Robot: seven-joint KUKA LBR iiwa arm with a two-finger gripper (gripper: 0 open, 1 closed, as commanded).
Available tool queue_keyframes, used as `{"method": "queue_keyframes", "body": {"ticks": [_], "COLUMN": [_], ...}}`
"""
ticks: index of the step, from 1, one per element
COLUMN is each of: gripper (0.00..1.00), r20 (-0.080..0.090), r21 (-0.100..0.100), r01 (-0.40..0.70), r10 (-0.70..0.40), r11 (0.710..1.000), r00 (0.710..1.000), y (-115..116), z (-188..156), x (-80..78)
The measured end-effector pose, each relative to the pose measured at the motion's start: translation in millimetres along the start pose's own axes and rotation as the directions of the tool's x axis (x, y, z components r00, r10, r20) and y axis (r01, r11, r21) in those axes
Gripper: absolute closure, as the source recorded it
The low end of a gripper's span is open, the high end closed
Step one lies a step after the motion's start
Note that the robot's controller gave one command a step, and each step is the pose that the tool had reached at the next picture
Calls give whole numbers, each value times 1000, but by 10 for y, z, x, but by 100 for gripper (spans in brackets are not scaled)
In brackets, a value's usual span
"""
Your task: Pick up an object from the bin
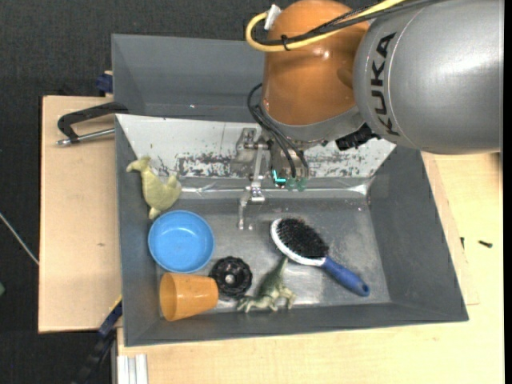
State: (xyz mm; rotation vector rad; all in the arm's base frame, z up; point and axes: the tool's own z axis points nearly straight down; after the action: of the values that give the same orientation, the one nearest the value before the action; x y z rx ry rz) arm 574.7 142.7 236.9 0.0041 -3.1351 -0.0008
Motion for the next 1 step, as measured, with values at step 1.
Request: {"method": "queue_keyframes", "body": {"ticks": [1], "gripper": [0], "r20": [17], "r21": [0], "r01": [213], "r10": [-213], "r11": [977], "r00": [977], "y": [-262], "z": [1445], "x": [334]}}
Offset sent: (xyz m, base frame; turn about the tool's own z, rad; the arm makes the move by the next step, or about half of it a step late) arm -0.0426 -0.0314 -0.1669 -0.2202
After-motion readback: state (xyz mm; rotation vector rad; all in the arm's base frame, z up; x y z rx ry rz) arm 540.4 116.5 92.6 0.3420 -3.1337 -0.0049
